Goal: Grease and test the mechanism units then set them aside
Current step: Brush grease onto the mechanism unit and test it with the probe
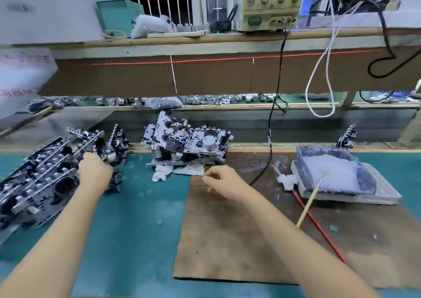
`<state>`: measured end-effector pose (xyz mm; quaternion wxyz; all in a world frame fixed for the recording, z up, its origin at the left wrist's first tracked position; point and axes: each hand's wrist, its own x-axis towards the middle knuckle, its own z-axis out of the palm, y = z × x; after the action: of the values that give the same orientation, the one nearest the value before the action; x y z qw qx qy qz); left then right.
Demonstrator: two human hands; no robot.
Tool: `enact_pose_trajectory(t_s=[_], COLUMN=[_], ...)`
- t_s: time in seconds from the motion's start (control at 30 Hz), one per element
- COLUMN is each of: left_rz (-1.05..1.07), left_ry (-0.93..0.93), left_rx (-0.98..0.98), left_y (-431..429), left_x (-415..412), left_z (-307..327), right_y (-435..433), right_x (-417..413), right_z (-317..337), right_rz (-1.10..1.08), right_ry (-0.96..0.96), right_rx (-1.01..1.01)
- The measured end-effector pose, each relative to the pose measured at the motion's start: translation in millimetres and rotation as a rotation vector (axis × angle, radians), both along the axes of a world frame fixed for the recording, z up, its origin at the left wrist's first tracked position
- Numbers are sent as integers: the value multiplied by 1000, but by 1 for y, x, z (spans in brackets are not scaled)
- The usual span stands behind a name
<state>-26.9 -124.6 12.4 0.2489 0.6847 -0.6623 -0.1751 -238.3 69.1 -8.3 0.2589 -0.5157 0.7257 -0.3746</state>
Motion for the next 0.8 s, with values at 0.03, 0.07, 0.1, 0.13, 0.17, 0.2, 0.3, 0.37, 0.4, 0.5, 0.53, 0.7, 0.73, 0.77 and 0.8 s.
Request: enact_pose_trajectory(t_s=[0.03,0.07,0.1,0.13,0.17,0.2,0.3,0.37,0.4,0.5,0.53,0.7,0.73,0.77,0.8], left_rz=[0,-16,-36,-63,-86,-114,-204,-280,-307,-310,-304,-303,-332,-402,-490], left_ry=[18,33,56,70,87,119,654,1003,1100,1357,1432,1620,1628,1595,1525], left_rx=[-7,-28,-54,-90,-121,-135,72,272,347,525,563,765,827,889,948], left_y=[6,10,17,21,26,32,60,84,96,125,131,155,159,163,166], left_x=[2,4,6,9,11,12,10,0,-7,-29,-36,-66,-71,-75,-78], left_z=[2,3,8,13,18,25,48,54,53,35,28,5,1,-3,-9], right_y=[-2,-4,-6,-8,-11,-12,-11,-7,-3,14,21,44,47,49,51], right_x=[3,6,9,11,14,16,24,29,31,28,23,4,1,-4,-9], right_z=[2,5,8,11,14,18,25,26,26,27,27,23,23,24,26], right_rz=[11,21,30,36,37,36,69,114,122,29,1,-36,-60,-88,-116], right_ry=[-1,-4,-10,-20,-33,-49,-176,-334,-425,-527,-521,-713,-761,-777,-777], right_rx=[-1,-2,-8,-19,-33,-48,-61,-76,-127,-344,-375,-372,-431,-481,-506])
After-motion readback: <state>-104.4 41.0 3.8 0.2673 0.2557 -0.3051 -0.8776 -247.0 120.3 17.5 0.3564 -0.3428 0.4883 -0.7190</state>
